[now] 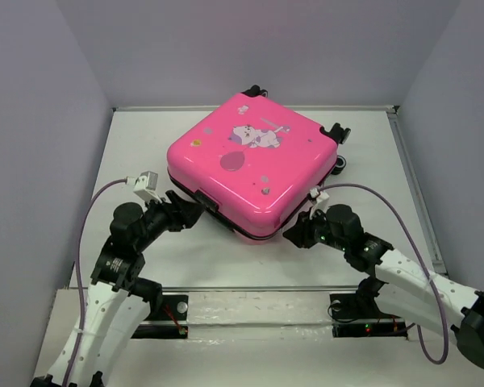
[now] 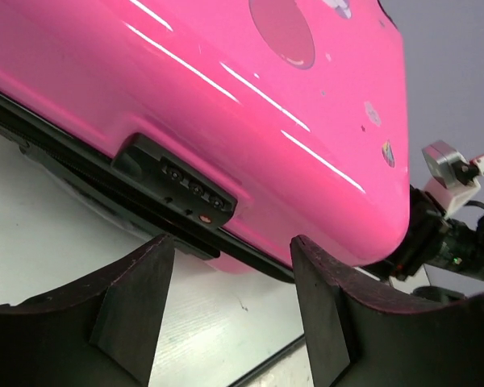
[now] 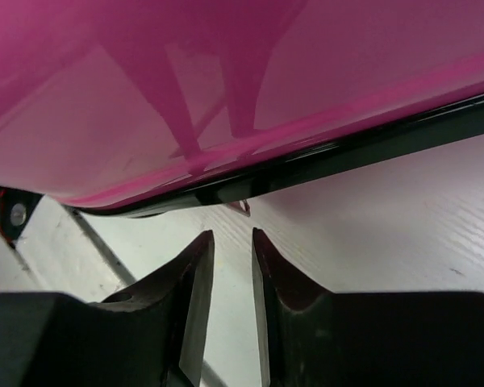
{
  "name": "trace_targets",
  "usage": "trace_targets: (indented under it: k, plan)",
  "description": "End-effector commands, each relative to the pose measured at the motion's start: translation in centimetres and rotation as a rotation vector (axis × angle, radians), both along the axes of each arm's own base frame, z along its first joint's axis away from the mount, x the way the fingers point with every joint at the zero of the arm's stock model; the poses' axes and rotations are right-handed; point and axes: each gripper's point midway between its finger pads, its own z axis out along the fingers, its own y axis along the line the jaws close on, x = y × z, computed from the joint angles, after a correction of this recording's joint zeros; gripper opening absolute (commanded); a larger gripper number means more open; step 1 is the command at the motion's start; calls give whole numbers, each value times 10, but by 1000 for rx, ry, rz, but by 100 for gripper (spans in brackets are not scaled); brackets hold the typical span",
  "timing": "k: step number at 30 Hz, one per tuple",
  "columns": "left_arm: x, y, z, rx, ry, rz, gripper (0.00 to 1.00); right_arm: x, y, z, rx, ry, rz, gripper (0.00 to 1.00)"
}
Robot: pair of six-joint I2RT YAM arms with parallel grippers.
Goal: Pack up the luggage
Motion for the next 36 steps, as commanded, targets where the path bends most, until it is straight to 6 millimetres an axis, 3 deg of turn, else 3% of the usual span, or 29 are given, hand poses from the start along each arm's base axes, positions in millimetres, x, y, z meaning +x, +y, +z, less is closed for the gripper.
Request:
trace_targets:
  k: [1,4,7,15,17,24,30,34,36]
  plan:
    - [-18,-17,-12,-11,65,-131,70,30,8,27,90,-173,-66,35]
    - [-25,-28,-18,-2,89,-181,69,34,16,33,109,-228,-29,43]
    - [-23,-36,-24,25,109,-187,69,38,21,25,87,-237,-9,45]
    - [-37,-93,-28,17,121,-287,72,45,24,21,134,-297,-25,45]
    - [-37,-99,-28,18,119,-297,72,47,22,31,174,-341,-48,38]
    - [-41,-120,-38,51,148,-328,72,47,21,26,198,-340,-60,25]
    - [-29,-129,-35,43,133,-299,71,43,18,31,233,-336,-74,8]
    - [-19,-135,-22,15,96,-279,71,30,19,30,246,-276,-55,7]
    - [-12,-140,-16,1,76,-269,71,15,21,16,224,-197,-34,7]
